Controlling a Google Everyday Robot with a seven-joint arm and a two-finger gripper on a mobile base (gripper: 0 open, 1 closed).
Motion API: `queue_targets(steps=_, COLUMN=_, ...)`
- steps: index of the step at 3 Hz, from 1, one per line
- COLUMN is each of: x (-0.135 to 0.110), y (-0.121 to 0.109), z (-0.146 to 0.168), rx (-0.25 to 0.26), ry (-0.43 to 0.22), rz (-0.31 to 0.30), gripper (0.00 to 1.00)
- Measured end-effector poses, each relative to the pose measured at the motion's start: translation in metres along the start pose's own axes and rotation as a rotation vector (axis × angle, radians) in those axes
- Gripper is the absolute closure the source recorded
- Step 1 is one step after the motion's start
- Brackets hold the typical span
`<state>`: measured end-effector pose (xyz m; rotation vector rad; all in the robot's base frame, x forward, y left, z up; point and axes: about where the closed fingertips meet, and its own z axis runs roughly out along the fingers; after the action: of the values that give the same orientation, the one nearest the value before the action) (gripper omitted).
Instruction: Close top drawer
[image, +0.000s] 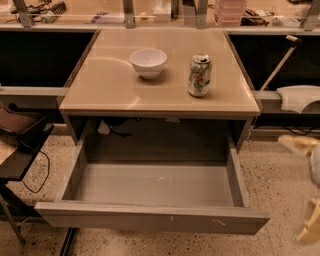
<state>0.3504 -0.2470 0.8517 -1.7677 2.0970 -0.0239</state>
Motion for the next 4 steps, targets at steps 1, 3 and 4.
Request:
queue_targets(steps=1, x=0.06, y=0.066, z=0.066, rx=-0.126, ry=-0.016, rz=0.025, gripper=0.0)
queue_targets(steps=3, x=0.095, y=0.131, z=0.097, rx=-0.257, ry=-0.077, rz=0.01, gripper=0.0)
queue_targets(steps=4, x=0.079, y=0.164, z=0.112, rx=-0.3, ry=-0.139, rz=-0.016, gripper=0.0)
